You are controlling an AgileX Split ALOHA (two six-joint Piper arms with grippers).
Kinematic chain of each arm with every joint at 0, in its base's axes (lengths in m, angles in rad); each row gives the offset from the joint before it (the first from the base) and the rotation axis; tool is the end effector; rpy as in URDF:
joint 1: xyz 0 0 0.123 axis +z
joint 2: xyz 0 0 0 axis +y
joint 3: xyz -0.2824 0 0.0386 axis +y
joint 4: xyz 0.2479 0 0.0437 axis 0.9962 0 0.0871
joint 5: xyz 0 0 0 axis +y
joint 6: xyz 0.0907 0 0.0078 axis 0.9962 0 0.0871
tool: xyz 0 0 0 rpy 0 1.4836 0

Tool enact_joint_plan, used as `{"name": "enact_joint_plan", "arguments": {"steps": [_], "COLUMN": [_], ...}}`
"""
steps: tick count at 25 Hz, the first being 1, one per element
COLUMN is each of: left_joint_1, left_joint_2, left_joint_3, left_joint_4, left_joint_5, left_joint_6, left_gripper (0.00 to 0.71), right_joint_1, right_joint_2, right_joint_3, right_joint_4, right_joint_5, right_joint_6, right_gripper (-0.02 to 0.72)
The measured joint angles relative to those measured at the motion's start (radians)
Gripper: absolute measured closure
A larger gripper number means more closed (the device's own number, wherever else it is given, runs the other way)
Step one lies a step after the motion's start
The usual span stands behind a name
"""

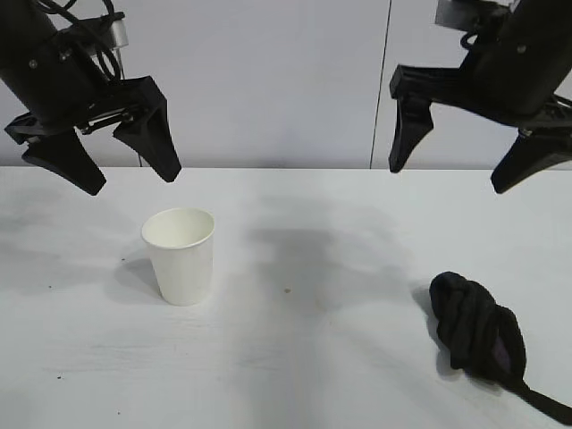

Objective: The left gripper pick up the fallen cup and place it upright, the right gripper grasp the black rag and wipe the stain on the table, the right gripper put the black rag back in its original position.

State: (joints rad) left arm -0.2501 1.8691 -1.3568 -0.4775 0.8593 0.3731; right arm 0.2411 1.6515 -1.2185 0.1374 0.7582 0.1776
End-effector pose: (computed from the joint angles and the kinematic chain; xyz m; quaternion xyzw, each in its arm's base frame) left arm 0.3663 -0.1263 0.2178 0.1737 0.9544 -0.1904 0.1506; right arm 0.3336 0.0909 0.2562 0.0067 0.9713 0.1042 0.2138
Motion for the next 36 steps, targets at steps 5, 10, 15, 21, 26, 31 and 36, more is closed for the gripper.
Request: {"name": "enact_joint_plan", "arguments": {"steps": [5, 10, 15, 21, 26, 31, 36], "left_joint_1": [0.0, 0.0, 0.0, 0.0, 0.0, 0.0, 0.0], "left_joint_2": [0.0, 0.0, 0.0, 0.0, 0.0, 0.0, 0.0], "left_joint_3": [0.0, 0.0, 0.0, 0.0, 0.0, 0.0, 0.0], "left_joint_4": [0.0, 0.0, 0.001, 0.001, 0.001, 0.002, 0.002], "left_joint_5": [0.0, 0.0, -0.001, -0.002, -0.002, -0.002, -0.002], "left_joint_6": [0.0, 0.0, 0.0, 0.0, 0.0, 0.0, 0.0], "left_gripper": [0.016, 0.016, 0.016, 0.016, 0.016, 0.016, 0.016], "right_joint_1": [-0.008, -0.008, -0.008, -0.008, -0.008, -0.008, -0.008], "right_joint_2": [0.006, 0.054, 0.083, 0.086, 0.086, 0.086, 0.086], "right_joint_3": [-0.003, -0.004, -0.004, -0.004, -0.004, -0.004, -0.004], "right_joint_4": [0.017, 0.021, 0.024, 0.024, 0.024, 0.024, 0.024], "right_joint_5": [-0.019, -0.04, -0.054, -0.086, -0.1, -0.102, -0.102], "right_joint_6": [-0.01, -0.011, -0.011, -0.011, -0.011, -0.011, -0.011], "right_gripper": [0.009, 0.009, 0.009, 0.009, 0.009, 0.009, 0.009]}}
